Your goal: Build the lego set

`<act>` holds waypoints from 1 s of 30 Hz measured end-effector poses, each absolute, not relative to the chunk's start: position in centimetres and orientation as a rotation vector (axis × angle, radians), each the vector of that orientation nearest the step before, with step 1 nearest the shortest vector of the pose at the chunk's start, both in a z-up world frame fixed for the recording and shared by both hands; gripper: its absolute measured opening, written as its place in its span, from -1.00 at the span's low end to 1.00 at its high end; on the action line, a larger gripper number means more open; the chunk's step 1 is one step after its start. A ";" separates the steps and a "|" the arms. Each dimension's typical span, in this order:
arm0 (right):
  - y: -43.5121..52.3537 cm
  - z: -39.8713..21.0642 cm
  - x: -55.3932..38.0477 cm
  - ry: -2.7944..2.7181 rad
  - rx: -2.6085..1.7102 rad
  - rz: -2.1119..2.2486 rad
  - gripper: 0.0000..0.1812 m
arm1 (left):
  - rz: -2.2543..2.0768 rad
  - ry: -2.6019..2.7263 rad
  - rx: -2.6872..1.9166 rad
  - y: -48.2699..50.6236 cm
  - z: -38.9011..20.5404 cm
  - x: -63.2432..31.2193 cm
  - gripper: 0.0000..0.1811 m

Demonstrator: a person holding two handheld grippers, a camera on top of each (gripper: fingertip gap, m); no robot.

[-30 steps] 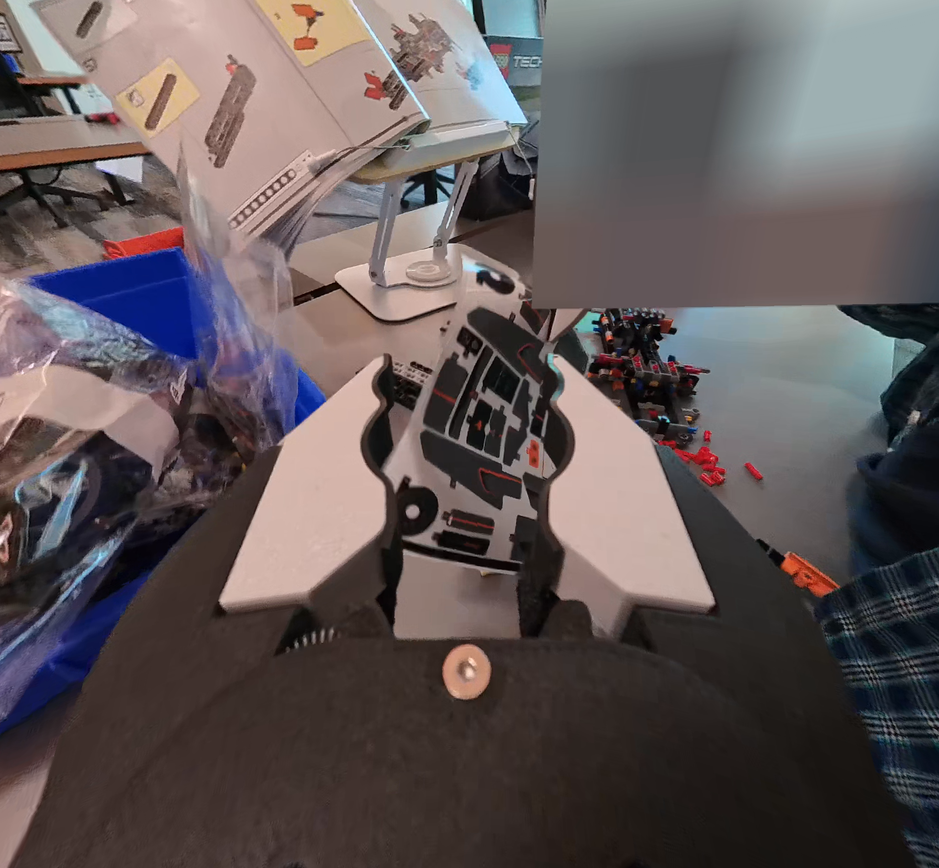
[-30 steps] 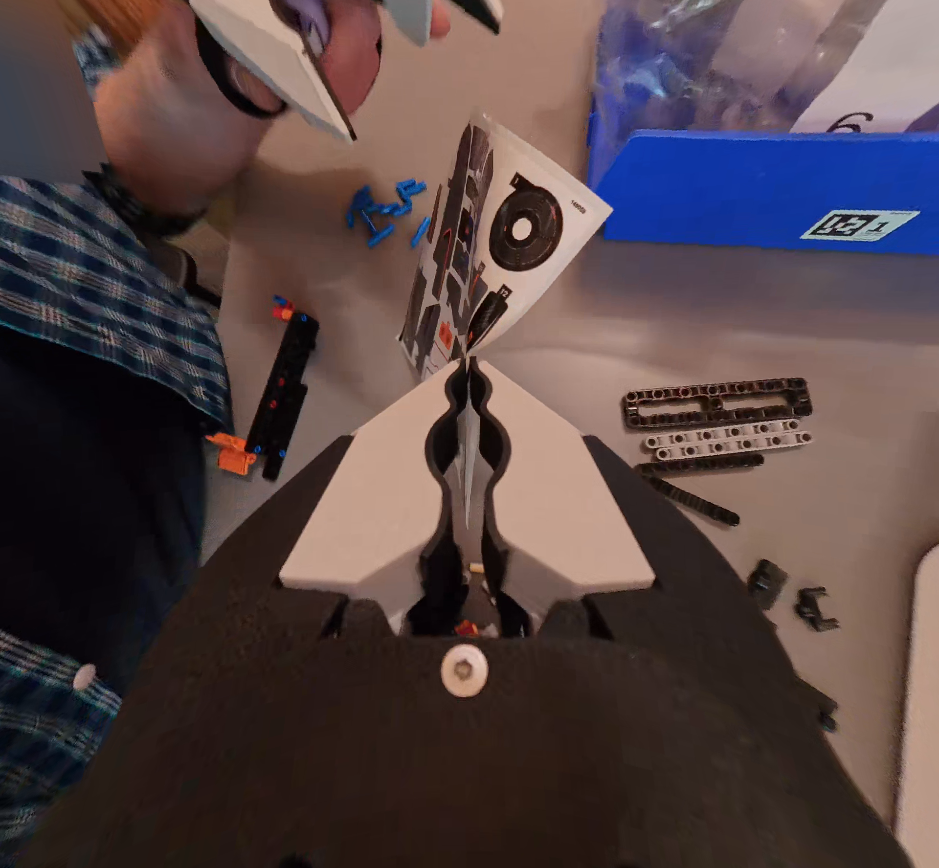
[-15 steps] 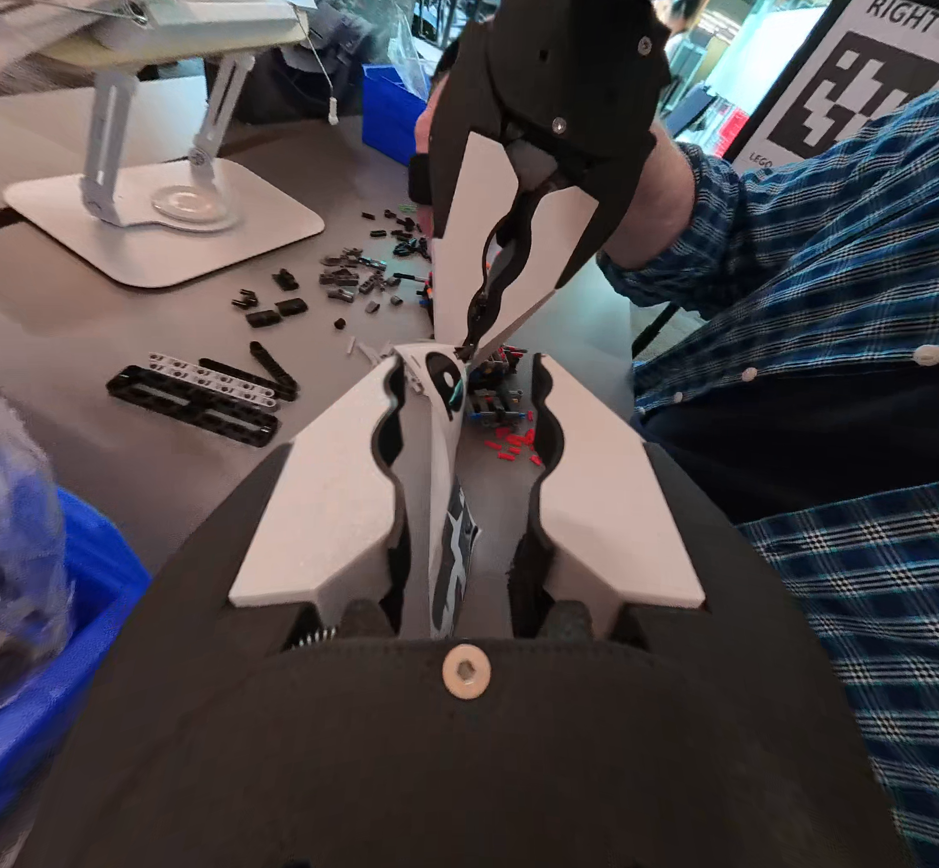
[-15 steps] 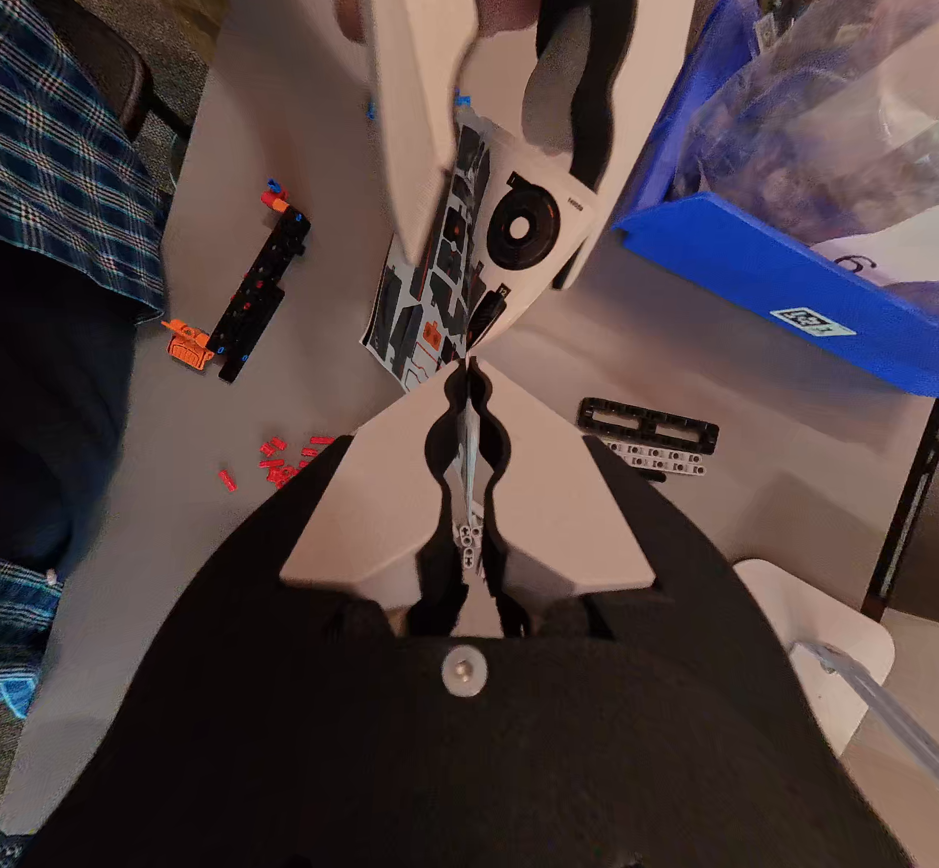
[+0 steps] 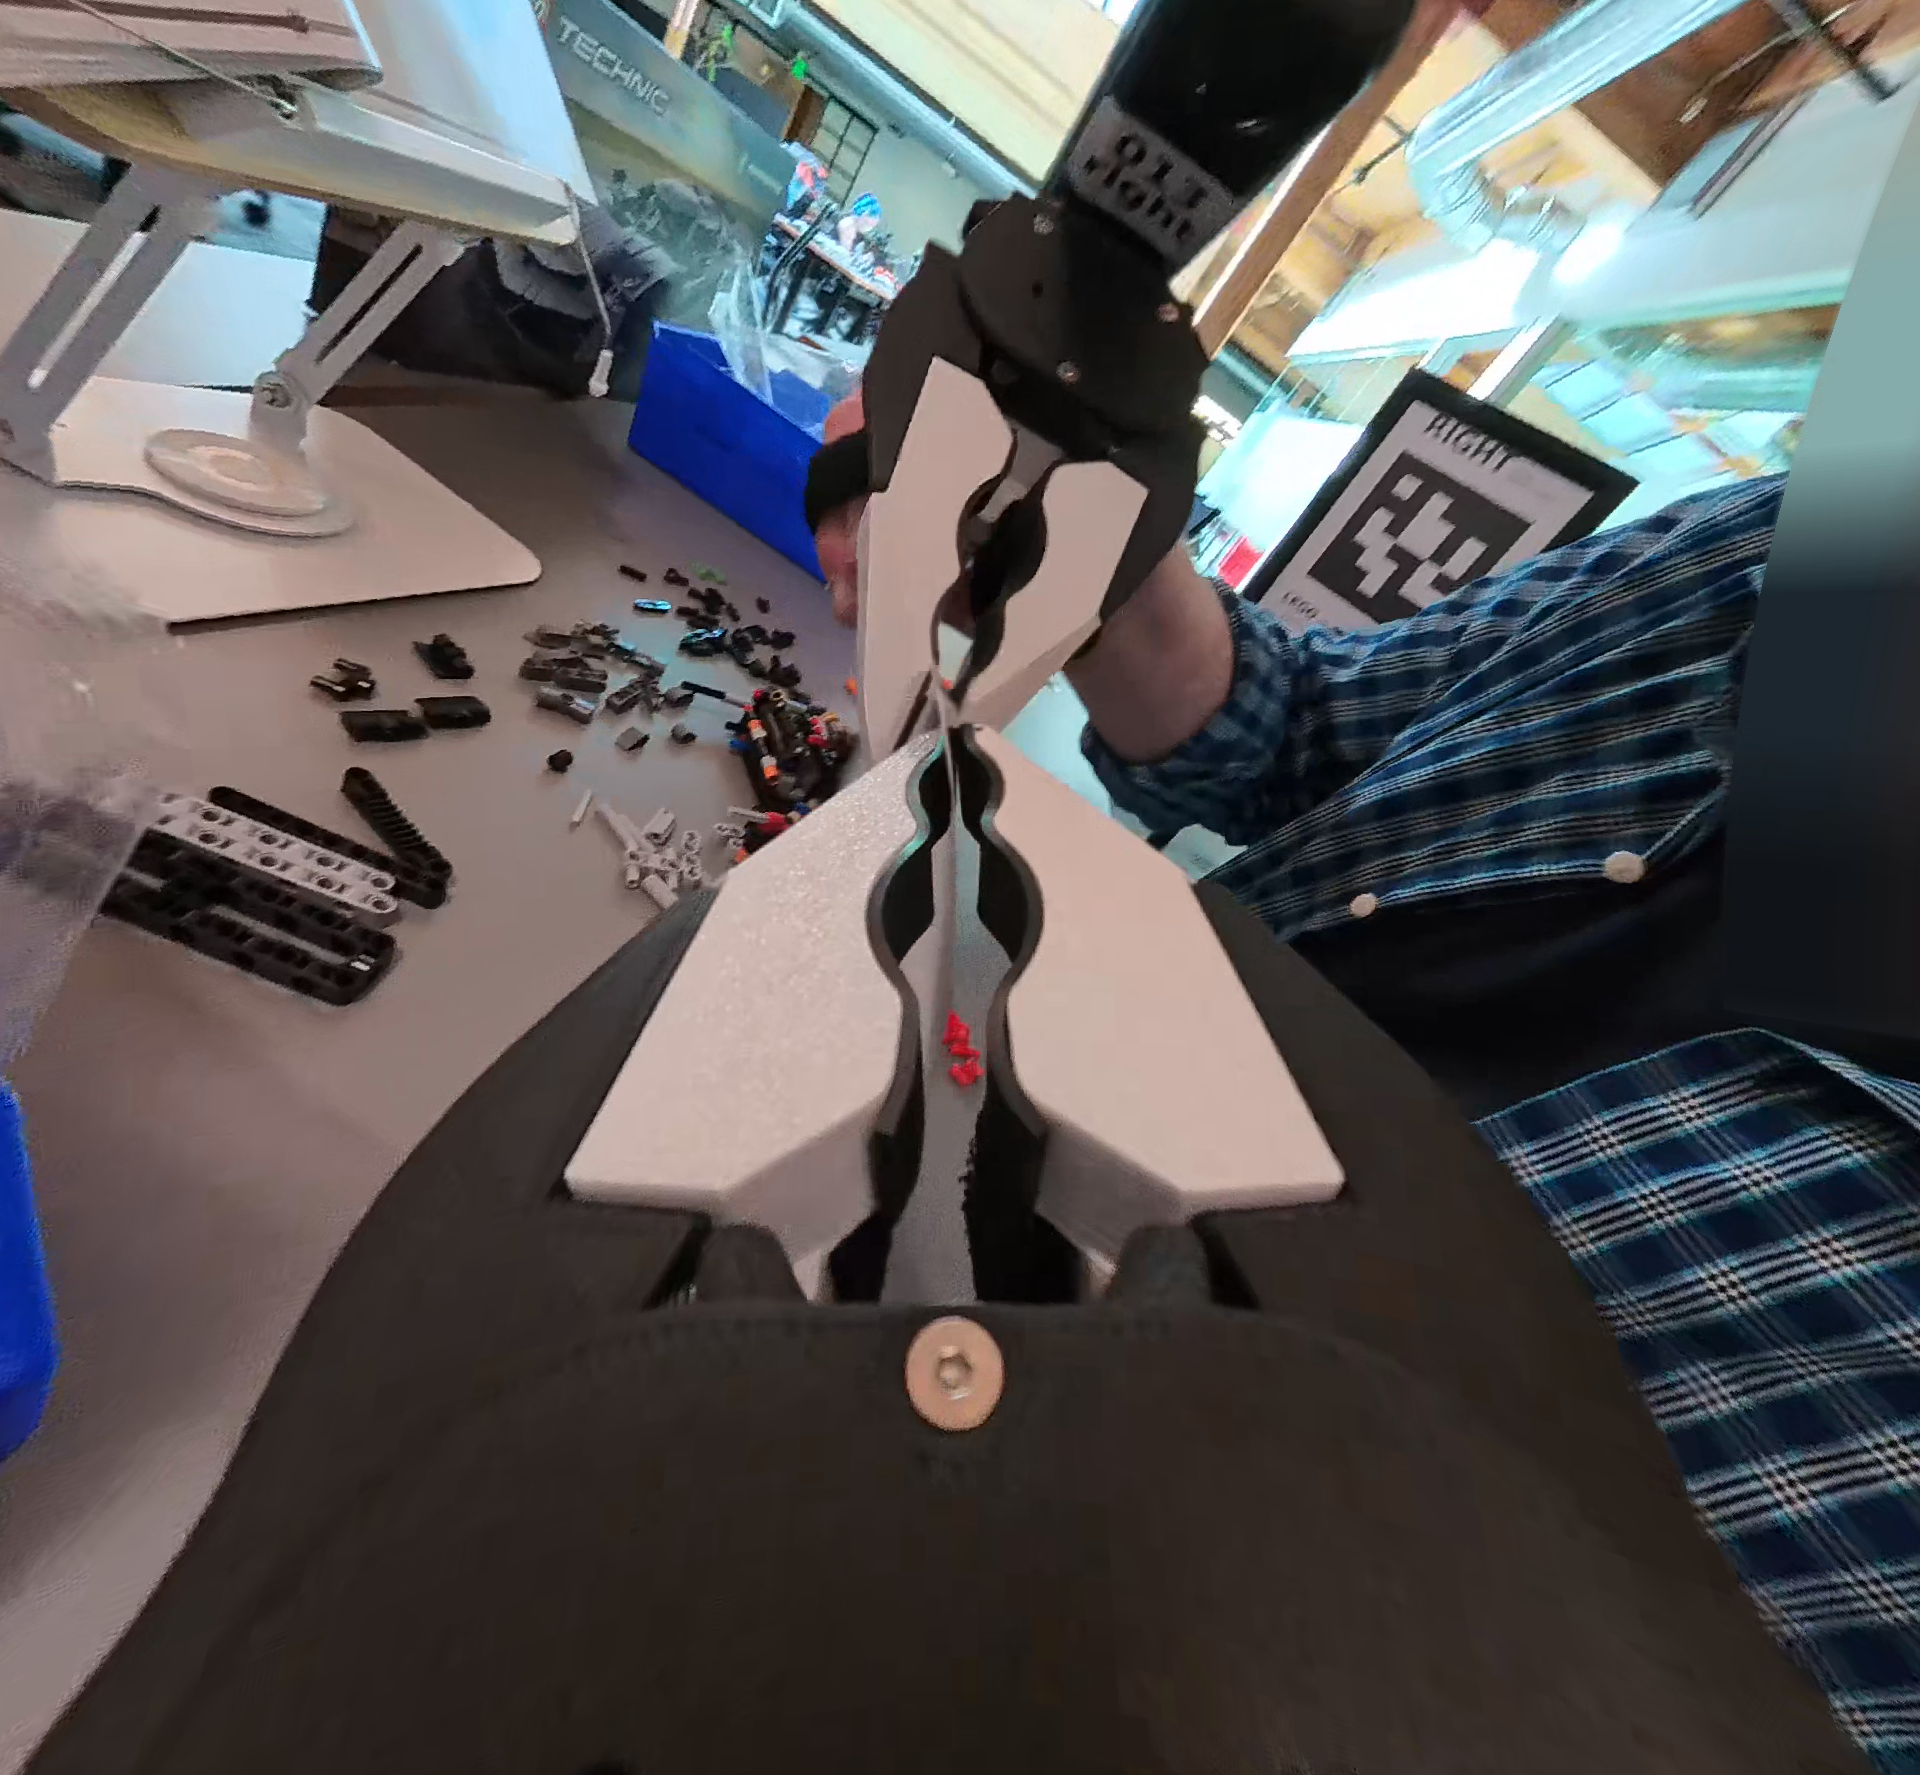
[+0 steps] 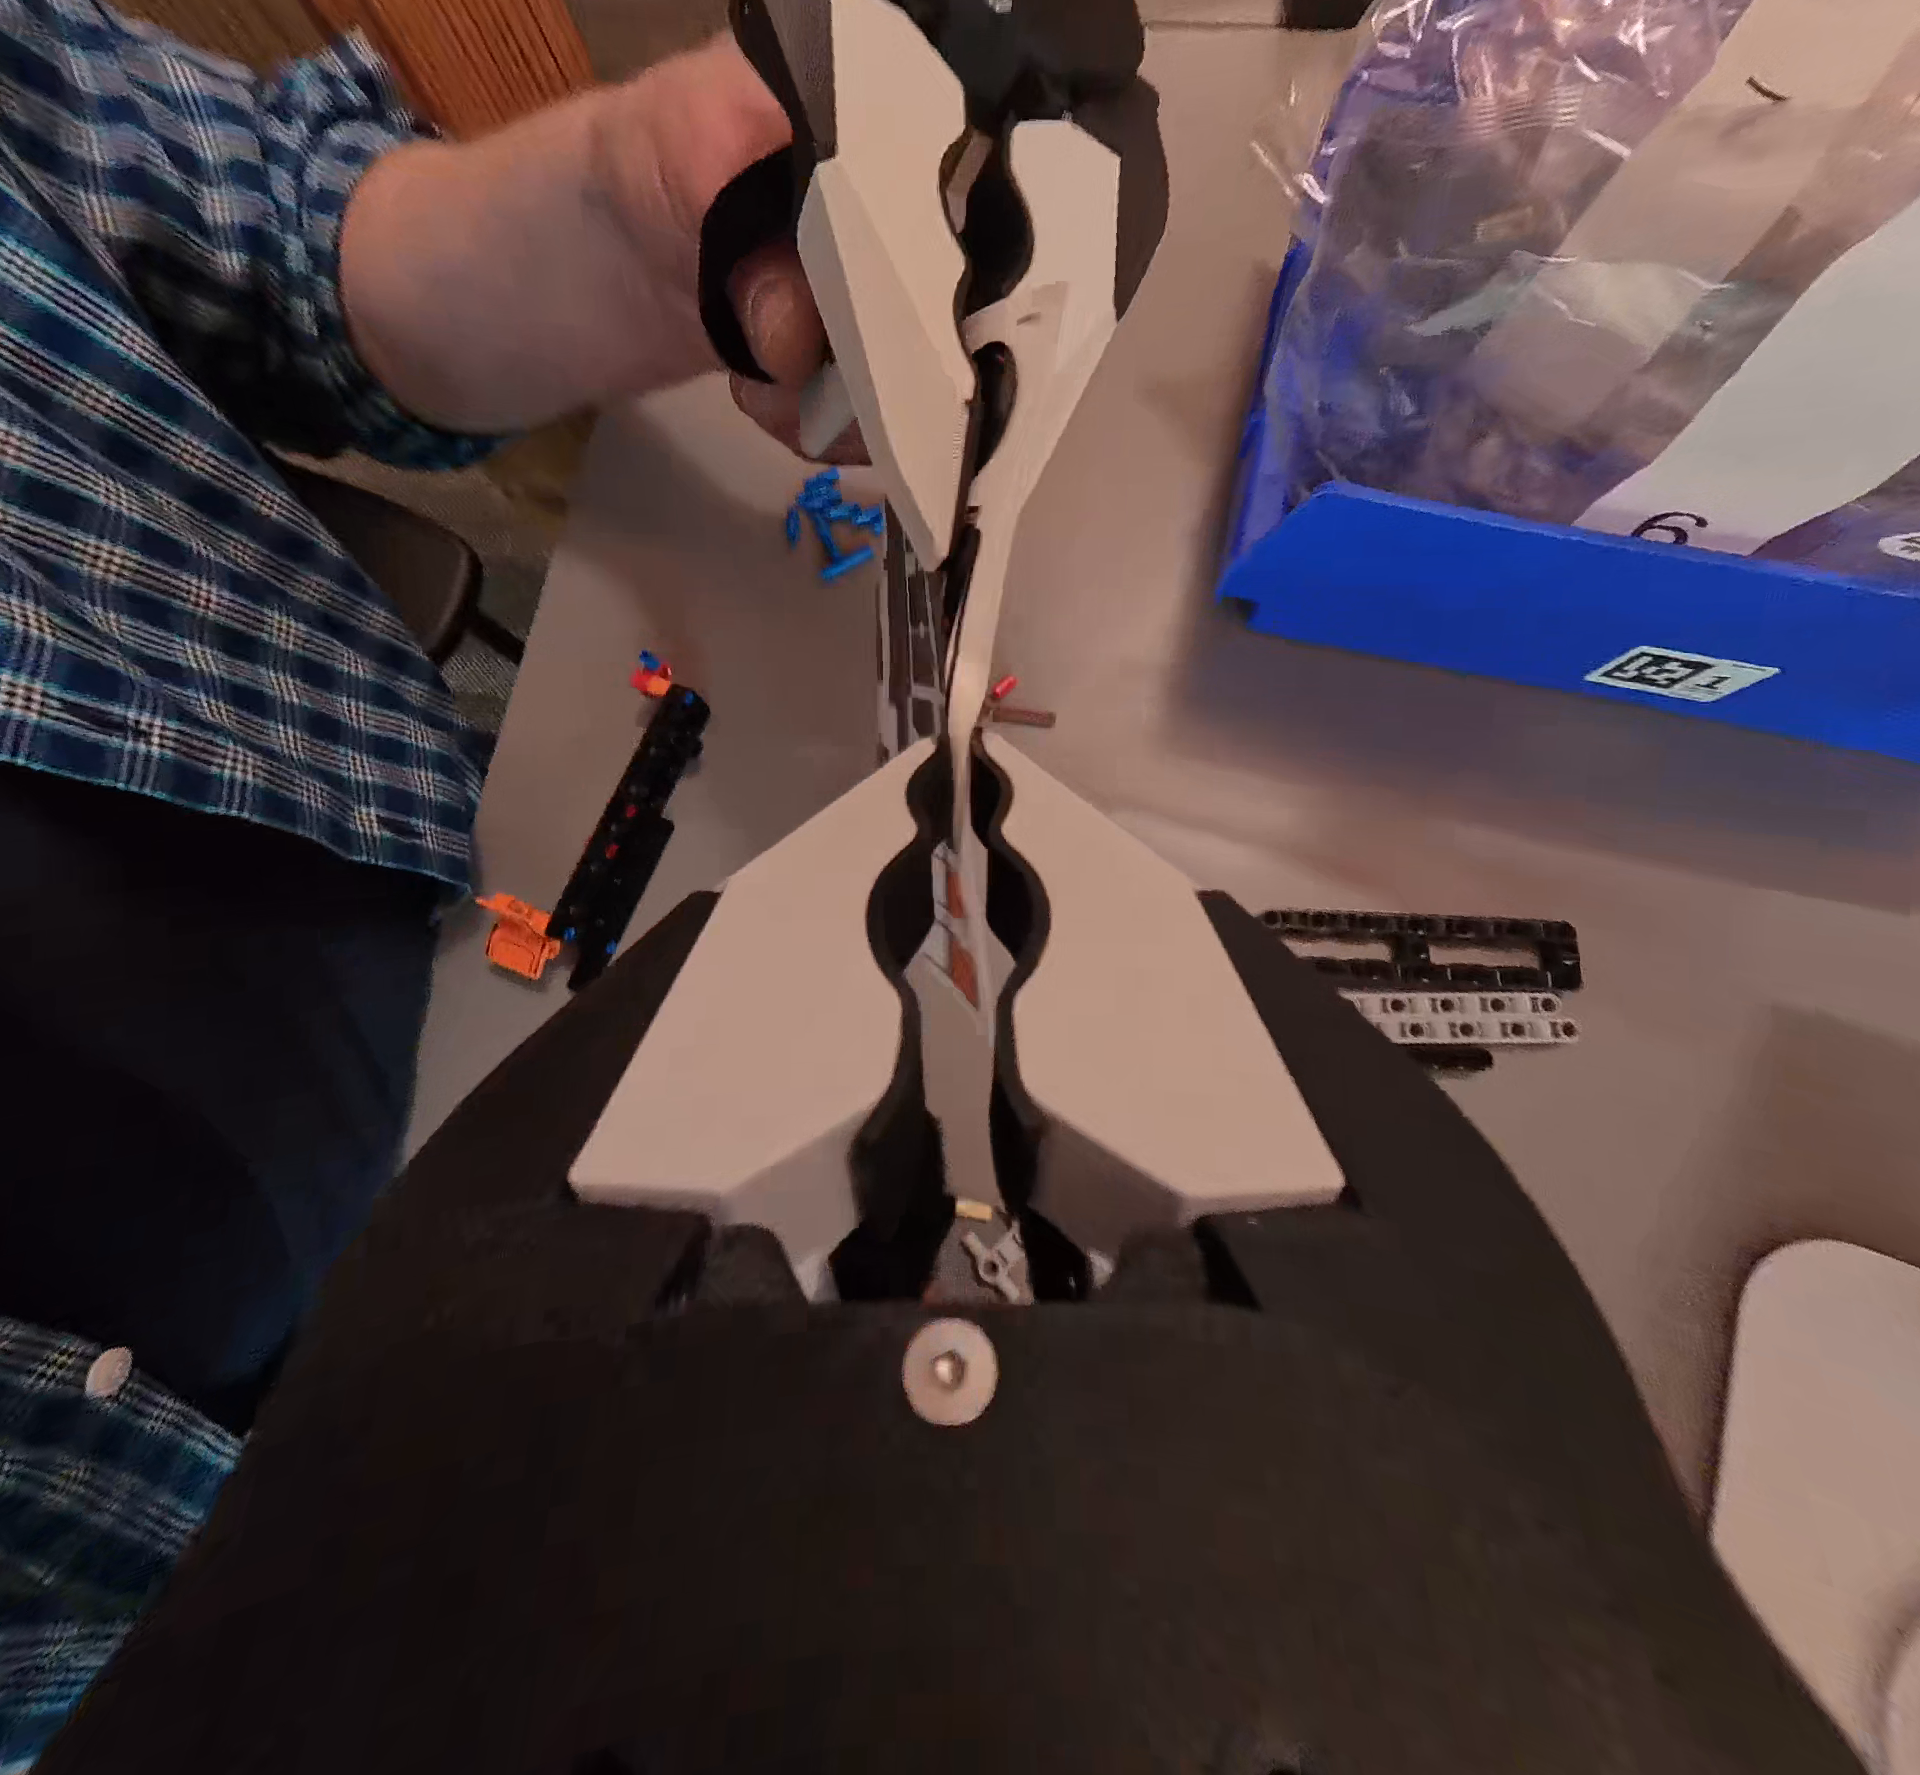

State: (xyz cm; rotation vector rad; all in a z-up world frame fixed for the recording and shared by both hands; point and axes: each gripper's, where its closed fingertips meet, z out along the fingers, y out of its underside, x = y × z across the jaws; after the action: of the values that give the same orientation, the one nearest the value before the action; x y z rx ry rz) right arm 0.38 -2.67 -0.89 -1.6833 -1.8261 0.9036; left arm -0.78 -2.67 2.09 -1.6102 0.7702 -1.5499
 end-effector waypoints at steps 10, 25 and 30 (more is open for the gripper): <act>-2.8 0.8 0.7 -1.728 -1.688 1.213 -1.00 | -1.640 0.813 -1.575 -3.0 2.0 -0.1 -1.00; -0.6 3.3 0.4 -1.602 -1.435 0.548 -0.87 | -1.608 0.698 -1.593 -1.5 2.4 0.5 -1.00; -0.6 3.2 0.3 -1.577 -1.448 0.595 -0.88 | -1.591 0.736 -1.534 -1.8 2.8 0.6 -1.00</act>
State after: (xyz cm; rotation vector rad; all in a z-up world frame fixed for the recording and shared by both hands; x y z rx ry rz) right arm 0.30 -0.59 3.24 -1.4485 -1.5775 0.5949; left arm 0.56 -1.81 2.84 -1.5340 0.7355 -1.5907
